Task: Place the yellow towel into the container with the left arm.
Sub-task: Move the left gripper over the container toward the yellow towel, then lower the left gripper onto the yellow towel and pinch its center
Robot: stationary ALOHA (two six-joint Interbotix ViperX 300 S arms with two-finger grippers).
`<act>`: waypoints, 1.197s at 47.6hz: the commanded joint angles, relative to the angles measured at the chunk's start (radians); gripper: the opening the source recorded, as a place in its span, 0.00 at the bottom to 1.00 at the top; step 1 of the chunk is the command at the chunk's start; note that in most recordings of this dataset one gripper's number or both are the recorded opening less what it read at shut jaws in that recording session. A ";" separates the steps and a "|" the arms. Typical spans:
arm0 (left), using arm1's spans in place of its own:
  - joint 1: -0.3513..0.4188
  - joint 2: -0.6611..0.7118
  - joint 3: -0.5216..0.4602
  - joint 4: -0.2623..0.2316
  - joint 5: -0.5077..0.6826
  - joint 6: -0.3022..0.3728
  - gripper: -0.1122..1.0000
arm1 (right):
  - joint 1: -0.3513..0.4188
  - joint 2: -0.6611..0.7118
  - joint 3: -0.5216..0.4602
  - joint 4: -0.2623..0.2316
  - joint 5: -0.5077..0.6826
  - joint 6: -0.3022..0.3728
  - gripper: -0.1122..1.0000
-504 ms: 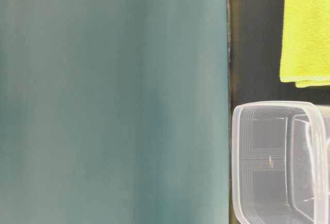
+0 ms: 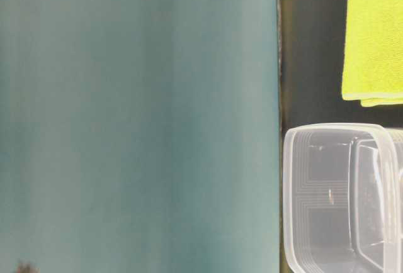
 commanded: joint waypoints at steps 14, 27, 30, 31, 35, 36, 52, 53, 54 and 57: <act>0.011 0.414 -0.460 0.005 0.325 0.103 0.10 | -0.020 -0.005 -0.023 0.021 0.164 0.003 0.16; 0.031 0.669 -0.726 0.005 0.525 0.104 0.11 | -0.103 -0.043 -0.035 0.023 0.299 0.055 0.66; 0.034 0.718 -0.767 0.005 0.549 0.104 0.13 | -0.112 -0.058 -0.037 0.021 0.313 0.058 0.76; 0.034 0.729 -0.776 0.005 0.549 0.104 0.16 | -0.114 -0.061 -0.037 0.020 0.316 0.058 0.78; 0.043 0.785 -0.810 0.005 0.551 0.104 0.35 | -0.130 -0.075 -0.041 0.018 0.334 0.058 0.80; 0.044 0.798 -0.815 0.006 0.554 0.106 0.40 | -0.135 -0.078 -0.041 0.018 0.341 0.060 0.80; 0.046 1.039 -0.870 0.005 0.545 0.198 0.90 | -0.170 -0.127 -0.041 0.015 0.420 0.060 0.79; 0.044 1.052 -0.876 0.005 0.541 0.206 0.89 | -0.169 -0.130 -0.041 0.015 0.420 0.060 0.79; 0.041 1.066 -0.881 0.005 0.540 0.209 0.89 | -0.170 -0.135 -0.043 0.015 0.420 0.060 0.79; 0.037 1.111 -0.897 0.005 0.537 0.210 0.90 | -0.169 -0.150 -0.046 0.015 0.420 0.060 0.79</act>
